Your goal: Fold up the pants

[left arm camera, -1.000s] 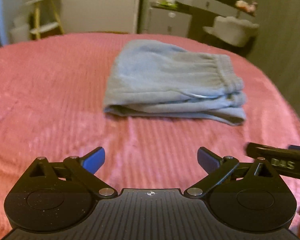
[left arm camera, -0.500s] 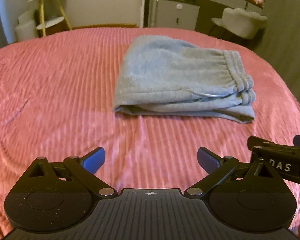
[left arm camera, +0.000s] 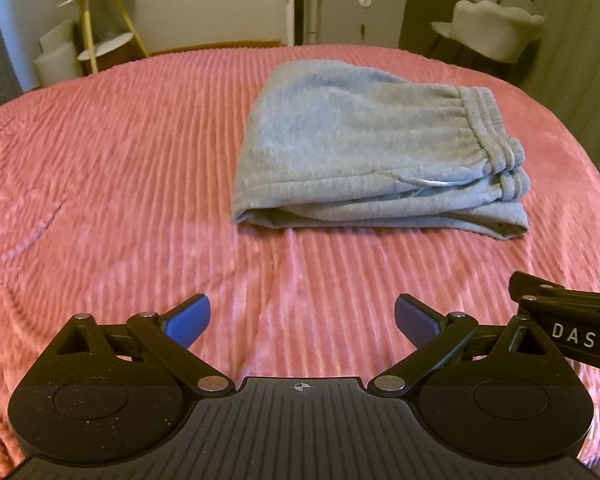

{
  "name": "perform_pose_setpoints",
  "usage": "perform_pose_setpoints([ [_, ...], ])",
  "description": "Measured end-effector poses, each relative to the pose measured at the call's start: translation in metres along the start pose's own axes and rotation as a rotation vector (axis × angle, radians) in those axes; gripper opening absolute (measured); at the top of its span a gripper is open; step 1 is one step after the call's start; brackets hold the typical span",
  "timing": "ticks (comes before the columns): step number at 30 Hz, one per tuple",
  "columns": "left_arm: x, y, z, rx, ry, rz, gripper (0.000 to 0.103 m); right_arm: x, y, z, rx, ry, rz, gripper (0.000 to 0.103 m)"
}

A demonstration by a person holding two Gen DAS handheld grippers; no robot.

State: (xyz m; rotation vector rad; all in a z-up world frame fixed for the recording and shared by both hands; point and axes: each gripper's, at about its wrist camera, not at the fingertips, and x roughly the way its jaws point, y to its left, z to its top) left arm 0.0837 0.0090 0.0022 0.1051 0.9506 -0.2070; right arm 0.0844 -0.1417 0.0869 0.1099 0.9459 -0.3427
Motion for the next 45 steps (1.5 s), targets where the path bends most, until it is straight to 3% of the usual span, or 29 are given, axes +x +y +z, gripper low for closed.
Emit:
perform_pose_setpoints([
  [45, -0.0026, -0.0043, -0.0019, 0.012, 0.001, 0.032, 0.101, -0.0040, 0.0009, -0.0026, -0.014, 0.002, 0.006, 0.097],
])
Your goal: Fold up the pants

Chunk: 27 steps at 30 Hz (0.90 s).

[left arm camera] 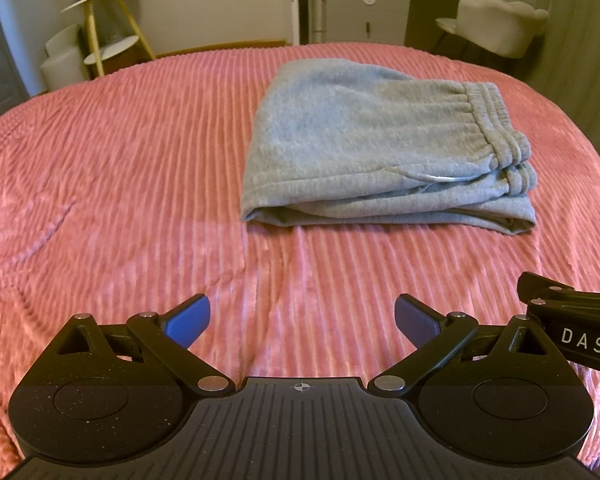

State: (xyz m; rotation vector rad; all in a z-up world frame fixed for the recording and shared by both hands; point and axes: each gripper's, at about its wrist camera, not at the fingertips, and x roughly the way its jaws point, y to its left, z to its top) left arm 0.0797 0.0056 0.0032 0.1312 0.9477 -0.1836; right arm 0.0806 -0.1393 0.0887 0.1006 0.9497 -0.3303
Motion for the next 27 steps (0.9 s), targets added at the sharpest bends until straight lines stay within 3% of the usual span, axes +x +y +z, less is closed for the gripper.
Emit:
perform_pose_setpoints([
  [27, -0.0017, -0.0005, -0.0005, -0.001, -0.001, 0.004, 0.101, -0.0017, 0.0011, -0.0013, -0.003, -0.005, 0.005, 0.097],
])
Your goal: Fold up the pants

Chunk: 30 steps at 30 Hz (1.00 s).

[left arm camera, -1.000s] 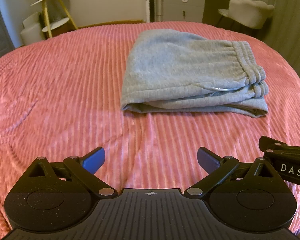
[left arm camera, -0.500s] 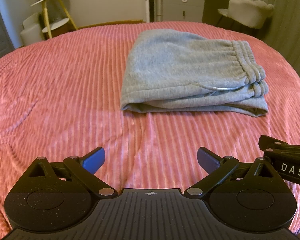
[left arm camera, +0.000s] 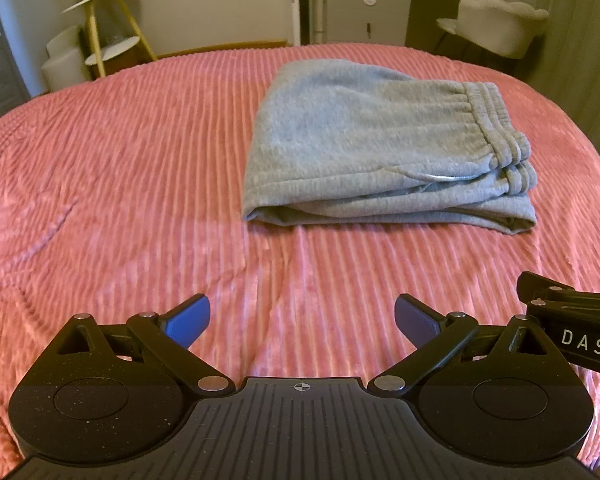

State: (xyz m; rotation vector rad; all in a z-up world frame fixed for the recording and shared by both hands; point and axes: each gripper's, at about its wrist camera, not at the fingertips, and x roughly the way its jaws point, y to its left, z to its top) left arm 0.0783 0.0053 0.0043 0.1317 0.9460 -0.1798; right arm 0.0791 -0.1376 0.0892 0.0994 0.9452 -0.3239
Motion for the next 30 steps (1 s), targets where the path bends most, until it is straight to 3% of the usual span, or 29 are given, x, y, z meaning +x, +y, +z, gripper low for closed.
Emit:
perform_pose_setpoints([
  [30, -0.0021, 0.0003, -0.0016, -0.010, -0.004, 0.019, 0.101, -0.0016, -0.0022, -0.0032, 0.009, -0.001, 0.004, 0.097],
])
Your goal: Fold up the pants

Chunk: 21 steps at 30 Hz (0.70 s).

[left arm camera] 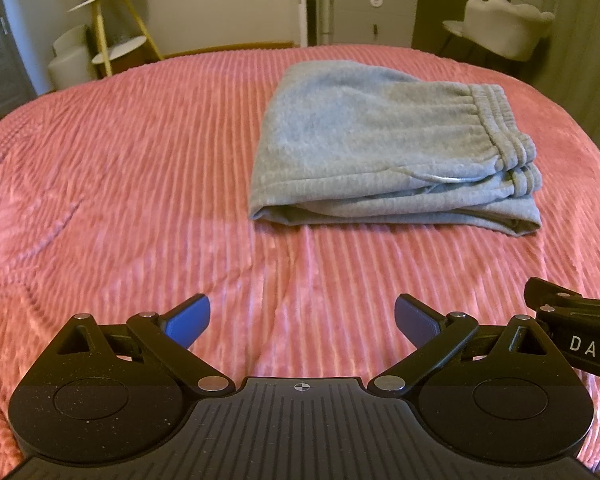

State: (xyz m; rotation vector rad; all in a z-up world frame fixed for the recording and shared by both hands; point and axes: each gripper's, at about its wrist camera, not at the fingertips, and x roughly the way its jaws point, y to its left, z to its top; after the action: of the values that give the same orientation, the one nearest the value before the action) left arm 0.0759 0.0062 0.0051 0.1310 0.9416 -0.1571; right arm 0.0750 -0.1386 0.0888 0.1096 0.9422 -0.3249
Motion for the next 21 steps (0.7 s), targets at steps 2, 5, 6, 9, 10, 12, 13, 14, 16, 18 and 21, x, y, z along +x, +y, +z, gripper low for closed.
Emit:
perform_pose_setpoints([
  [2, -0.0002, -0.0006, 0.0000, 0.001, 0.000, 0.002, 0.101, -0.0005, -0.0002, -0.0002, 0.000, -0.001, 0.002, 0.097],
  [5, -0.0003, -0.0006, 0.0000, 0.000, 0.000, 0.001, 0.101, -0.0011, -0.0004, -0.0006, -0.003, -0.004, 0.005, 0.097],
  [6, -0.0007, -0.0009, 0.0001, 0.000, 0.000, 0.001, 0.101, -0.0013, -0.0002, -0.0005, -0.003, -0.004, 0.004, 0.097],
  [9, -0.0013, -0.0007, 0.0001, -0.002, -0.001, 0.000, 0.101, -0.0016, -0.0001, -0.0004, -0.002, -0.005, 0.006, 0.097],
  [10, -0.0015, -0.0006, 0.0001, -0.003, -0.001, 0.001, 0.101, -0.0015, 0.0000, -0.0004, -0.002, -0.006, 0.005, 0.097],
  [12, -0.0018, -0.0010, 0.0003, -0.006, -0.001, 0.006, 0.101, -0.0019, 0.0005, -0.0003, -0.004, -0.010, 0.006, 0.097],
  [13, -0.0019, -0.0008, 0.0003, -0.006, 0.000, 0.007, 0.101, -0.0016, 0.0007, -0.0004, -0.004, -0.009, 0.006, 0.097],
  [14, -0.0021, -0.0008, 0.0004, -0.008, 0.000, 0.007, 0.101, -0.0018, 0.0007, -0.0004, -0.003, -0.009, 0.007, 0.097],
  [16, -0.0023, -0.0008, 0.0006, -0.008, -0.001, 0.005, 0.101, -0.0015, 0.0006, -0.0009, -0.002, -0.009, 0.015, 0.097],
  [18, -0.0023, -0.0005, 0.0005, -0.009, 0.000, 0.001, 0.101, -0.0010, 0.0014, -0.0009, -0.008, -0.007, 0.015, 0.097],
  [21, -0.0024, -0.0002, 0.0006, -0.010, -0.002, 0.003, 0.101, -0.0009, 0.0034, 0.0003, -0.018, -0.005, 0.007, 0.097],
])
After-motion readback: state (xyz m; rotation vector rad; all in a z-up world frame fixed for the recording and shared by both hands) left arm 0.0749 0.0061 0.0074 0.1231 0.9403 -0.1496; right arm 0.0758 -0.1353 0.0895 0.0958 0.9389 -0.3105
